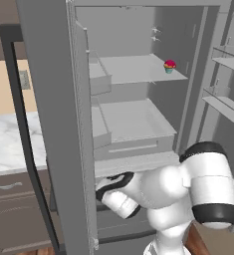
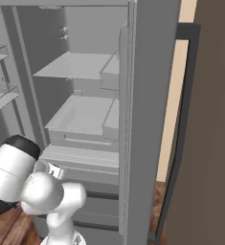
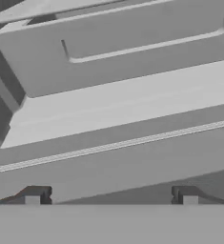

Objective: Place the mushrooms inside the fridge drawer. Close the drawer after placing the vegetables.

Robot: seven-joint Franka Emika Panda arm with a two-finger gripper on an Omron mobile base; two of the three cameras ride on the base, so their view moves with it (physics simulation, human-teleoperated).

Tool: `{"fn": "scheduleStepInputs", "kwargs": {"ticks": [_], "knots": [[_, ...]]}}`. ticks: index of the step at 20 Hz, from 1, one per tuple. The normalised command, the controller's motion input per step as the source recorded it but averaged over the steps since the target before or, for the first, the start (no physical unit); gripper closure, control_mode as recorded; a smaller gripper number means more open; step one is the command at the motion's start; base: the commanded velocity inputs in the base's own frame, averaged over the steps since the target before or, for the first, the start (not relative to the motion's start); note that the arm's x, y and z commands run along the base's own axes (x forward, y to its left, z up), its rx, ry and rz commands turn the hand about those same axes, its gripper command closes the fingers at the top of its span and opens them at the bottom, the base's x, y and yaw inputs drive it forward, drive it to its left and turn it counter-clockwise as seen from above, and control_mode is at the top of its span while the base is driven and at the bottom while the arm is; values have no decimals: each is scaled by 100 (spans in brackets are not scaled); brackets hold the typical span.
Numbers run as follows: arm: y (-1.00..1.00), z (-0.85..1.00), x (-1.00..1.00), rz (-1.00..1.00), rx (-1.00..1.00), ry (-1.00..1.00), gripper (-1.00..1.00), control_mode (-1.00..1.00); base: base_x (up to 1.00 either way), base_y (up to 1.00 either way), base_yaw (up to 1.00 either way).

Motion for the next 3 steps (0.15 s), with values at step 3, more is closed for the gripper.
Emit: {"fn": "scheduleStepInputs", "kwargs": {"ticks": [3], "knots": [[-46, 100, 0, -3, 0, 21, -100, -100, 0, 0, 0]]}}
